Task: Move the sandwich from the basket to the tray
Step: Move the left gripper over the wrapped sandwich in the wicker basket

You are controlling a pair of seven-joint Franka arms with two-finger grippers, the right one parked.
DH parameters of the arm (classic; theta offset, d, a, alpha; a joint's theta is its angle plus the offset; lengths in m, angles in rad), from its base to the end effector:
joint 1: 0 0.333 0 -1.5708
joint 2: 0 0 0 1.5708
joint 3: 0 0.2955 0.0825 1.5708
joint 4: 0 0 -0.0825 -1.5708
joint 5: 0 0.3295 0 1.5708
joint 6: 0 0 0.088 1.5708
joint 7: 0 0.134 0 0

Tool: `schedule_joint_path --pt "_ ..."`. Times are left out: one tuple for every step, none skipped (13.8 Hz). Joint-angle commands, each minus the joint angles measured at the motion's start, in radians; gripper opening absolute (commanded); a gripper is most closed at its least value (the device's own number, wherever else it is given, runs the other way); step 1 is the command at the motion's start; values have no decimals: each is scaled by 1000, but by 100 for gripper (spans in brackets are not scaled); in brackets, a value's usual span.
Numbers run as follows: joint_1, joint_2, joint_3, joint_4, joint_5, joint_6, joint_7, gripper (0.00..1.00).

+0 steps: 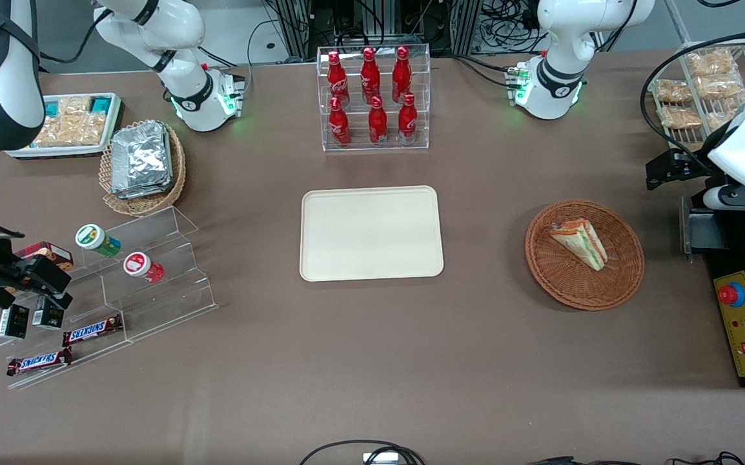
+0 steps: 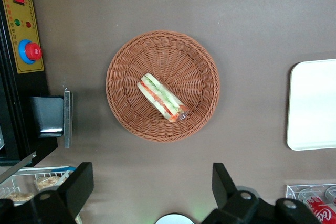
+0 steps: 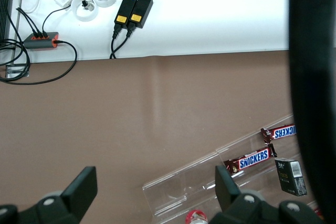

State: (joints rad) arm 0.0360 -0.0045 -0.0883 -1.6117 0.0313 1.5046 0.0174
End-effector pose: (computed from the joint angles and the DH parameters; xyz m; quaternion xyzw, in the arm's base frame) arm 0.4868 -0.0212 0.5571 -0.9980 0.0345 0.0510 0.0167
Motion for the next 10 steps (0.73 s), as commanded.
schedule_joint_path --pt "4 -3 -8 7 18 -6 18 100" --pt "4 -3 -8 9 16 -7 16 100" --pt "4 0 -7 18 16 -7 16 100" --pt "4 4 -7 22 18 -7 13 100" --pt "4 8 -7 15 31 -1 12 100" --pt "2 14 -11 3 68 9 -2 100" --pt "-1 15 -22 -25 79 26 -37 100" --pt "-1 17 -24 -68 79 63 -97 100" --pt "-4 15 -25 -124 79 116 -150 100" --pt "-4 12 -25 -186 76 181 -198 100"
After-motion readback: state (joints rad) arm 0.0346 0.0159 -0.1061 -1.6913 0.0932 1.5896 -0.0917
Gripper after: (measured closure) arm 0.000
